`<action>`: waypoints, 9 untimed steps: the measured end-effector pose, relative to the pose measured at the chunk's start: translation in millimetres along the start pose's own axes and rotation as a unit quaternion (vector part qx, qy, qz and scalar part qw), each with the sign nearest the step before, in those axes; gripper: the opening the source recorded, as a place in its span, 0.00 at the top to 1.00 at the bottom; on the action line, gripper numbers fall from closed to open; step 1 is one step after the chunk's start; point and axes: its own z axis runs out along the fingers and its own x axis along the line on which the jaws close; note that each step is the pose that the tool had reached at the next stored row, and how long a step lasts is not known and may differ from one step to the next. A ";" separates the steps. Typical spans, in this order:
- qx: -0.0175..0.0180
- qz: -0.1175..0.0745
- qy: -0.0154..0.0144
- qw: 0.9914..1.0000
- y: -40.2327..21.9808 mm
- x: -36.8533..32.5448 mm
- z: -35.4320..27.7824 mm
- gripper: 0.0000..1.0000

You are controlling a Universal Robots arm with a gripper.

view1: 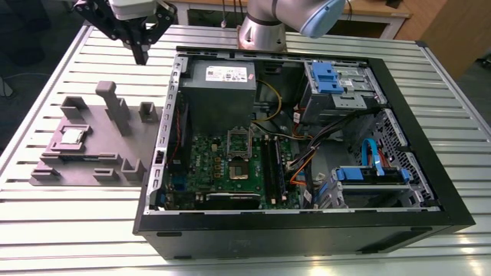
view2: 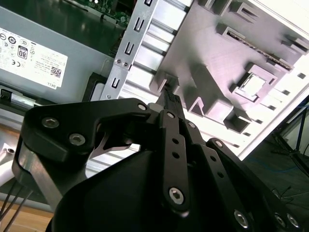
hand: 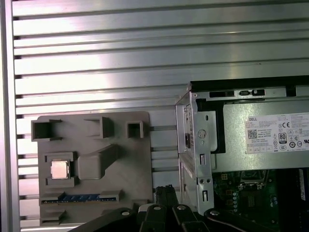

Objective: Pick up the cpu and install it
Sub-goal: 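Reach for the cpu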

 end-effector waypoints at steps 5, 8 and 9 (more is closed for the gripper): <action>0.000 0.000 0.000 1.000 -0.2 1.9 0.3 0.90; 0.000 0.000 0.000 1.000 -0.2 2.7 0.4 0.90; 0.000 0.000 0.000 1.000 -0.2 2.9 0.5 0.90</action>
